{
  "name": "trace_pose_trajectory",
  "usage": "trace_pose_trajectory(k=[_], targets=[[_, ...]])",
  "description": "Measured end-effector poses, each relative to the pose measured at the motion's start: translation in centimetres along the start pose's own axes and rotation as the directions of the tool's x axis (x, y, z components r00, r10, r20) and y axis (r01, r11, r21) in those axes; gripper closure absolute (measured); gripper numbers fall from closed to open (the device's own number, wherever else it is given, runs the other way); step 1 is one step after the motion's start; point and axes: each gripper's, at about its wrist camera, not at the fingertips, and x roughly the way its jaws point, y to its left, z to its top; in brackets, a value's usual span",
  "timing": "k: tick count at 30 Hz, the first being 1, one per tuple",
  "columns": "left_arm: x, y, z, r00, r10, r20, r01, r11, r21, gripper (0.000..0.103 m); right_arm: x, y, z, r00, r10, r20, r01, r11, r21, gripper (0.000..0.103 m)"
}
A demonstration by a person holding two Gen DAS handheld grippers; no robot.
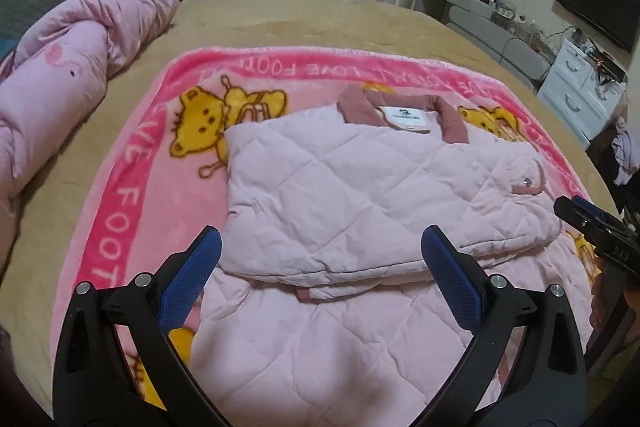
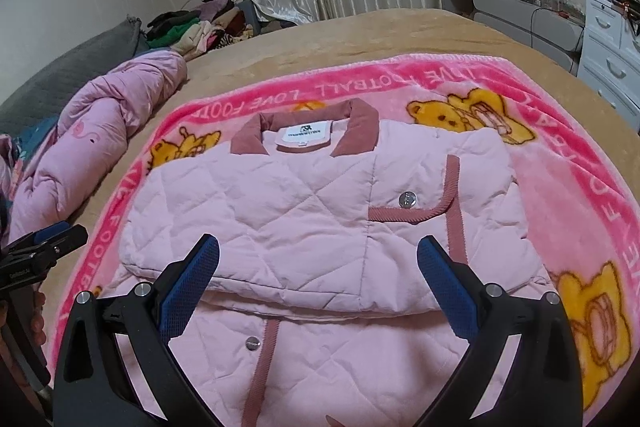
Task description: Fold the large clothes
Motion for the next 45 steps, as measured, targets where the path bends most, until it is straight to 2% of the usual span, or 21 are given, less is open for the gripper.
trace_pose_trajectory(k=[21,27,36,45], targets=[[-5.7,-1.1,0.2,0.995,-0.008,0.102,0.008,1.0,0.007,0.009,-4.9,0.9,0.3,0.997,0.023,0.078,-0.021,1.0,-0.018,0.004],[-6.3,-1.3,-0.3,0.994,-0.002,0.107,0.001,1.0,0.003,0.009,-6.5,0.6,0.3,0.995,0.027,0.098,-0.025,0.999,-0.023,0.004],[-8.2,-2.3,-1.6,0.988,0.015,0.152,-0.017,1.0,0.01,0.009,-8.5,-0.5,-0.3,0.994,0.016,0.105,-0.013,1.0,-0.028,0.004],[-9.3,-2.2,-4.4,0.99,0.01,0.138,-0.009,1.0,-0.009,0.009,-10.1,-1.2,-1.4,0.994,0.019,0.11,-0.018,1.0,-0.015,0.004]])
